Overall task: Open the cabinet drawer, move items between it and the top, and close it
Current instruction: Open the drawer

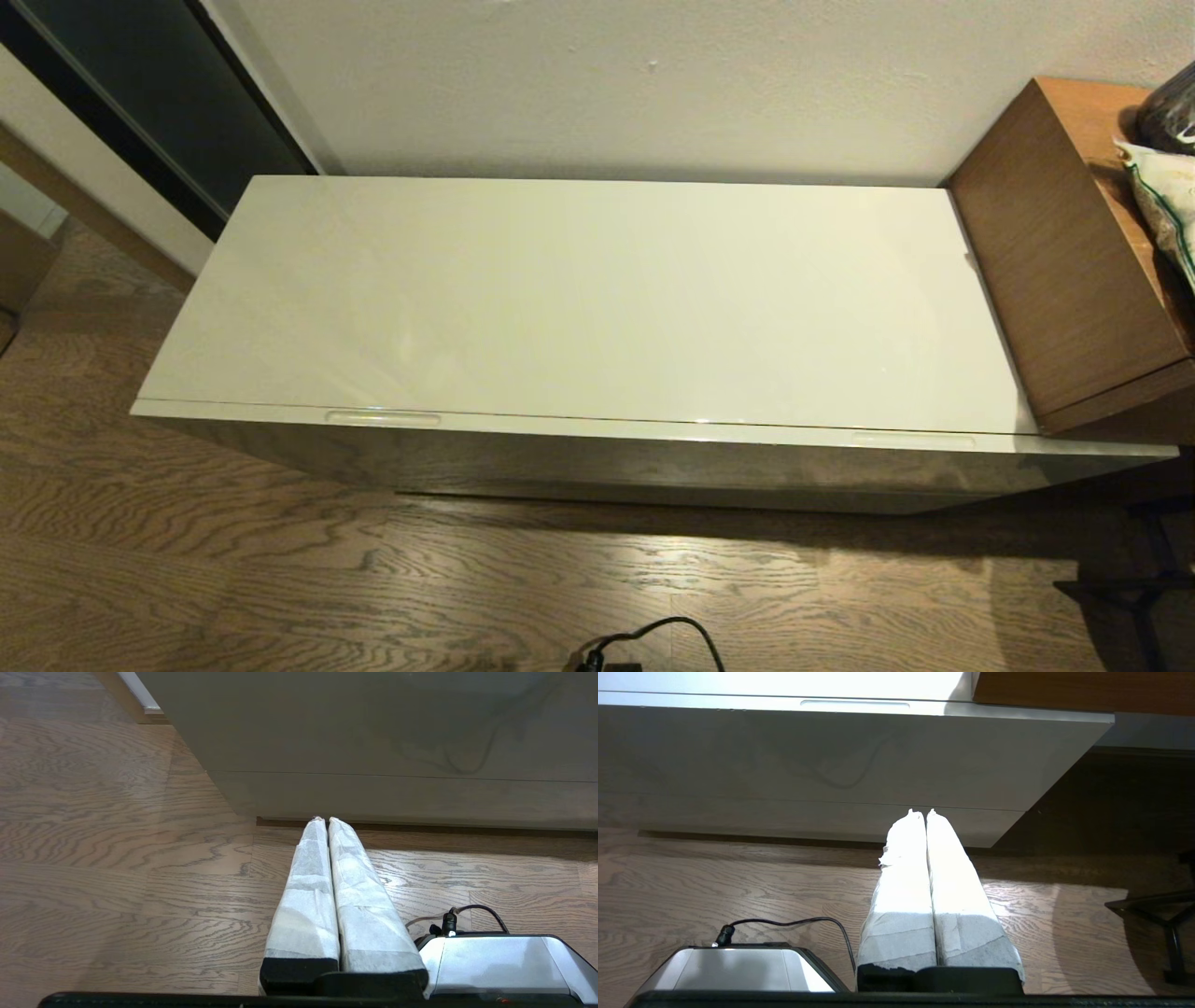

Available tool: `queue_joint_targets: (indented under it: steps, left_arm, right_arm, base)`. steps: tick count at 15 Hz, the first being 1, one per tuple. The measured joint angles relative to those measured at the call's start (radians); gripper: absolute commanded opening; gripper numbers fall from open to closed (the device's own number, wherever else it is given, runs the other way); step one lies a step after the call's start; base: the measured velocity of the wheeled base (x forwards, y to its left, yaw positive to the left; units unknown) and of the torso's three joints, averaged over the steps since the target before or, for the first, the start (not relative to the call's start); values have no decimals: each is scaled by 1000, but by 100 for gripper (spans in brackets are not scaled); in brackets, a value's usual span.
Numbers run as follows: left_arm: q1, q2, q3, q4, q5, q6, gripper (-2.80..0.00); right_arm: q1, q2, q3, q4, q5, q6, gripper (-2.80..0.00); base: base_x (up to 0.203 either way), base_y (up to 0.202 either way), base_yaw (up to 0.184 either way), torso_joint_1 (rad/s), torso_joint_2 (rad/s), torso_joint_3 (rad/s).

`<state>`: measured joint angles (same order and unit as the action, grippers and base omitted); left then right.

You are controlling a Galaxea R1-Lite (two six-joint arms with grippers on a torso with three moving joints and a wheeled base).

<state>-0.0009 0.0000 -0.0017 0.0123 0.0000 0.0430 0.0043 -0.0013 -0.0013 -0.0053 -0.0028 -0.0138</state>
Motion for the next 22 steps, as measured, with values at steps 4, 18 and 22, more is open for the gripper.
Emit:
queue_joint_targets:
  steps: [4,18,22]
  left_arm:
    - [-1,0,0,0,0,0,-280]
    - [-1,1,-6,6,9,-10,-280]
    - [0,122,-290,127,22,-122,-280]
  right_arm:
    - [0,0,1,0,0,0,-280]
    - [0,0,1,-2,3,-9,-280]
    - [0,0,0,-1,0,-1,-280]
  base:
    - [0,0,0,0,0,0]
    - [0,0,0,0,0,0]
    - [0,0,0,0,0,0]
